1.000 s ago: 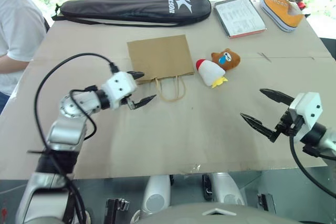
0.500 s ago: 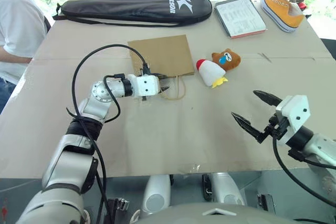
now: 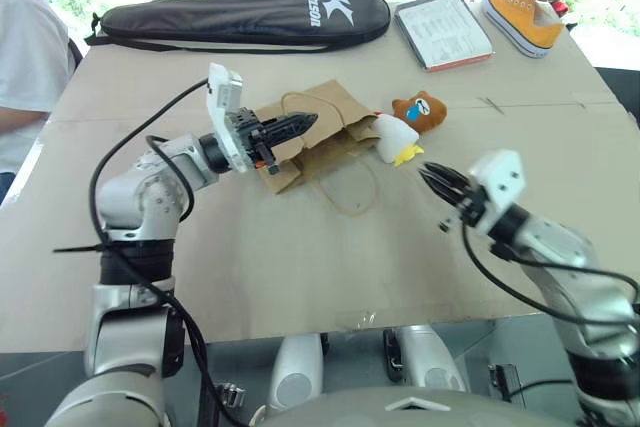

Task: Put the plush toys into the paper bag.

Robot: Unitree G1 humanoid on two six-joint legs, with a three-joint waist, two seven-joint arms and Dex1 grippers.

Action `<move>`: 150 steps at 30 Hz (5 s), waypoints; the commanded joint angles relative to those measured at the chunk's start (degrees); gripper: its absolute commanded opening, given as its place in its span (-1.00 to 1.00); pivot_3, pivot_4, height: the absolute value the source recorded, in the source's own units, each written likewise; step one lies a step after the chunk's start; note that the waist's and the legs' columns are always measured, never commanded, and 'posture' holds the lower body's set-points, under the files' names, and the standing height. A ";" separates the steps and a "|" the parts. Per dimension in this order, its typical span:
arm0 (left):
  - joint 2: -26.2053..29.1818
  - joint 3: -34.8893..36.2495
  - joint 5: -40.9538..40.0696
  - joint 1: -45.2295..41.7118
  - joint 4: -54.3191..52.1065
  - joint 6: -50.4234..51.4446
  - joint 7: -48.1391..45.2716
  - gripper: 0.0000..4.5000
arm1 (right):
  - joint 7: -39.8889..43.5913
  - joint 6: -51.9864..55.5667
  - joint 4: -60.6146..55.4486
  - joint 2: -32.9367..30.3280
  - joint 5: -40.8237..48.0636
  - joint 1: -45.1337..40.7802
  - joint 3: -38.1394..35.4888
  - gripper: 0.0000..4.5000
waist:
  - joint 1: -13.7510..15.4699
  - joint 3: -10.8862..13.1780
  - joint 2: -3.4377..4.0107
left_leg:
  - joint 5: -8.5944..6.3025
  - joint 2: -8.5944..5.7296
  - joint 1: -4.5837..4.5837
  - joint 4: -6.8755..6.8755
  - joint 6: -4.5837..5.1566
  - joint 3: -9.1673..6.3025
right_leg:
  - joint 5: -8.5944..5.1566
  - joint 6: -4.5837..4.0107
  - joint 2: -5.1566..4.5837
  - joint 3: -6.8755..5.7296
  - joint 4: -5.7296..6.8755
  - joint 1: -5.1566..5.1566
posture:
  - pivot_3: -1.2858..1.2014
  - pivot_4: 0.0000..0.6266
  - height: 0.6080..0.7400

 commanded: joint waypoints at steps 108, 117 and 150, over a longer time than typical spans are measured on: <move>-5.70 5.27 -20.43 3.87 -17.07 -0.95 35.36 -1.00 | 24.59 -7.56 29.45 0.30 -15.42 -41.39 20.49 -0.99 | 0.56 0.10 -0.15 | 0.01 -0.09 -0.08 -0.44 -0.04 0.11 | 0.04 -0.07 -0.08 0.05 -0.35 -0.13 | 0.03 -0.52 1.00; -6.37 4.17 -23.81 6.27 -20.77 1.12 35.08 -1.00 | 25.26 -18.73 49.68 10.68 -20.82 -47.87 23.15 -0.99 | 0.45 0.10 -0.14 | 0.01 -0.08 -0.07 -0.44 -0.05 0.10 | 0.05 -0.08 -0.08 0.04 -0.33 -0.13 | 0.03 -0.52 1.00; -3.62 7.51 -13.72 11.33 -20.04 -5.18 33.15 -1.00 | 7.17 -12.52 73.58 2.06 -21.10 -47.04 5.26 0.54 | -0.29 0.14 -0.16 | 0.01 -0.12 -0.03 -0.48 -0.04 0.19 | 0.04 -0.09 -0.11 0.13 -0.37 -0.15 | 0.03 -0.52 1.00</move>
